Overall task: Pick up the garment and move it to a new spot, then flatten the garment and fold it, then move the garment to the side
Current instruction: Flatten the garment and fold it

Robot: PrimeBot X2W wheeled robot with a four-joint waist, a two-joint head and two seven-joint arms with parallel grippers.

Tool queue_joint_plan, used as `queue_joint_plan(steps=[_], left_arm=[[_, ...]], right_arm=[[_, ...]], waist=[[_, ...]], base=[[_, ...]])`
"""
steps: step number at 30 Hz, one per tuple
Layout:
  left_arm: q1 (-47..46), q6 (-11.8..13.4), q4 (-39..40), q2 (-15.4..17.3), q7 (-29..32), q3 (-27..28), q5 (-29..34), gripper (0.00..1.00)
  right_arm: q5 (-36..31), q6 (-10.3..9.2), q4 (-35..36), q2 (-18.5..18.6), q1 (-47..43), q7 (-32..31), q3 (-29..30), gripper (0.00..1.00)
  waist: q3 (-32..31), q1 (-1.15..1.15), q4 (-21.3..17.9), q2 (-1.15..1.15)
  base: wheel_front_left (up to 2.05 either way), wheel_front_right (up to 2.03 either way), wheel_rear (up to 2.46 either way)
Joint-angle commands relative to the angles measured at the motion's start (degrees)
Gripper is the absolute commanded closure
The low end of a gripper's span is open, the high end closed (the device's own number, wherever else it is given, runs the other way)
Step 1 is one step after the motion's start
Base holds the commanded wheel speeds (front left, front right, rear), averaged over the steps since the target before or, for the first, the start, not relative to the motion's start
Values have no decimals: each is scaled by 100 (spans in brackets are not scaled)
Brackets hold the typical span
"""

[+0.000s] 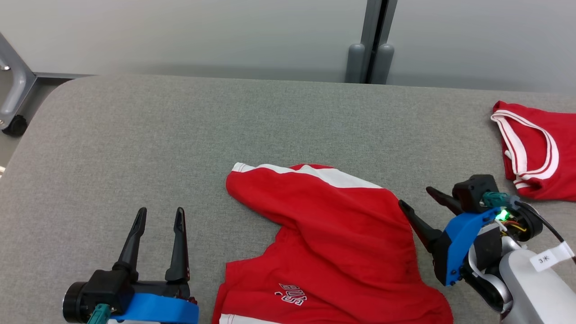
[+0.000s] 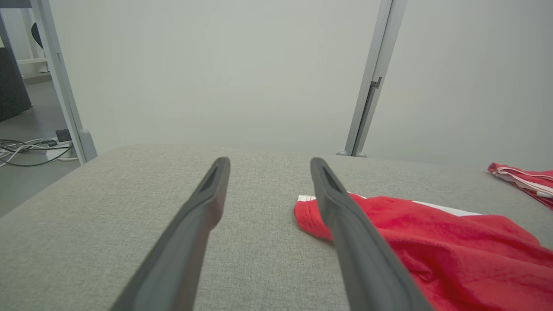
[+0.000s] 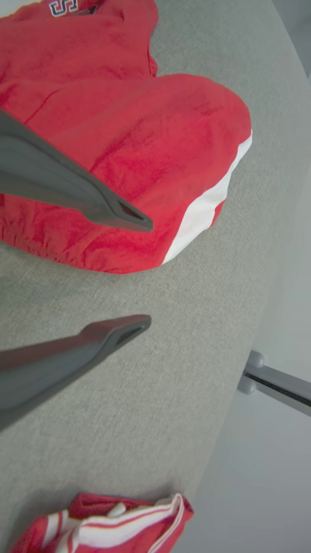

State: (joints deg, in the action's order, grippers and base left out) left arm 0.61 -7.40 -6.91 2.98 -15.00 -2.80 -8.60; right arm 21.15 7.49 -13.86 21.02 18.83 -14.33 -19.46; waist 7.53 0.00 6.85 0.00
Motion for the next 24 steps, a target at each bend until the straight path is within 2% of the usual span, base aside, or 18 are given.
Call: queue_joint_plan(steps=[1,11,12,13,18,24], left_arm=[[-141,-14,9,-3,-26,-33,-27,0],[-214,-15,-34,-9,-25,-24,-75,0],[-229,-15,-40,-9,-25,-26,-75,0],[-244,-15,-49,-11,-26,-33,-81,0],[-283,-15,-78,-12,-25,-62,-104,0],[-296,-15,-94,-12,-25,-91,-122,0]], right_arm=[[146,1,-288,-1,180,-136,-114,0],[519,1,-1173,75,558,-623,-805,0],[574,1,-1232,77,600,-639,-872,35],[644,1,-1271,59,649,-614,-918,100],[779,1,-1453,8,1015,-276,-973,100],[679,1,-1768,-368,1511,402,-832,100]], waist=[[97,0,80,0],[247,0,144,0],[253,0,146,0],[257,0,148,0],[251,0,158,0],[213,0,204,0]], base=[[0,0,0],[0,0,0],[0,0,0],[0,0,0],[0,0,0],[0,0,0]])
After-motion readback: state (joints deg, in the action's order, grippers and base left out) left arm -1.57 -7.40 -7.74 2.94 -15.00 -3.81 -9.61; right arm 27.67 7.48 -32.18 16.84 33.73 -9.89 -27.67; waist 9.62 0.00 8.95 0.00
